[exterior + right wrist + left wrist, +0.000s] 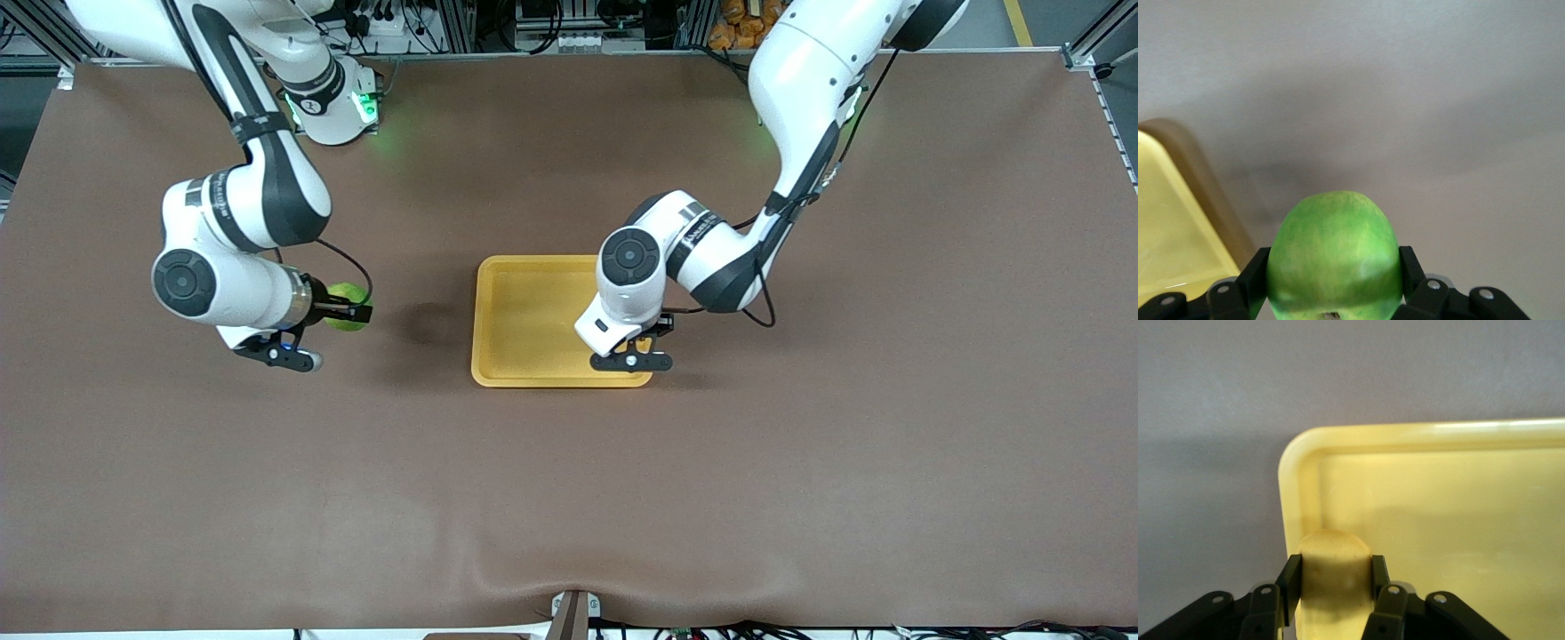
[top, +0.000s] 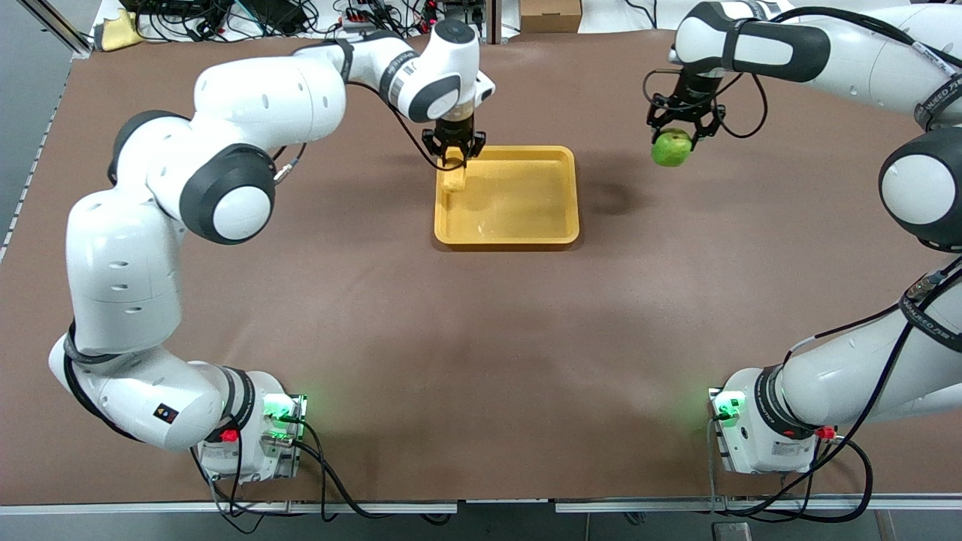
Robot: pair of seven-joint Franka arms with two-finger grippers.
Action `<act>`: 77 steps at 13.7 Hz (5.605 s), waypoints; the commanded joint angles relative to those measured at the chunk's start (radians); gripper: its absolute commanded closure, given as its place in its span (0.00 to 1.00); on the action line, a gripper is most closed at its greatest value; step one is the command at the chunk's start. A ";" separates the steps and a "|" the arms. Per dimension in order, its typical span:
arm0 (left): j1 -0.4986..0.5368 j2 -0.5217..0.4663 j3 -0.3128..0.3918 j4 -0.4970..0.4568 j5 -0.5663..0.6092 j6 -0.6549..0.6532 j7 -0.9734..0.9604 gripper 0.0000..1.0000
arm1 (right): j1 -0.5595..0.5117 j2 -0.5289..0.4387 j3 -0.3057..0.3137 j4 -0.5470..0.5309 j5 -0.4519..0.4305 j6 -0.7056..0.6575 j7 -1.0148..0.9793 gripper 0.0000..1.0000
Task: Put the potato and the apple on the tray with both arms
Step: 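Carry the potato over the tray while the right gripper lifts the apple, then lower the potato onto the tray and open the left gripper, then withdraw the left gripper while the right gripper carries the apple over the tray, then lower the apple onto the tray and open the right gripper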
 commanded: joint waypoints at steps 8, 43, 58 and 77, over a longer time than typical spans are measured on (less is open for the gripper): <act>-0.036 0.064 0.010 0.033 0.045 0.008 -0.049 1.00 | 0.001 0.008 0.101 0.055 0.012 -0.012 0.178 1.00; 0.414 -0.568 0.006 0.034 -0.067 -0.465 0.391 0.00 | 0.266 0.388 0.138 0.225 -0.097 0.272 0.746 0.72; 0.652 -0.688 0.029 0.024 -0.225 -0.637 0.753 0.00 | 0.231 0.384 0.127 0.372 -0.129 0.104 0.738 0.00; 0.531 -0.880 0.125 -0.151 -0.163 -0.619 0.734 0.00 | 0.122 0.301 0.143 0.676 -0.111 -0.388 0.633 0.00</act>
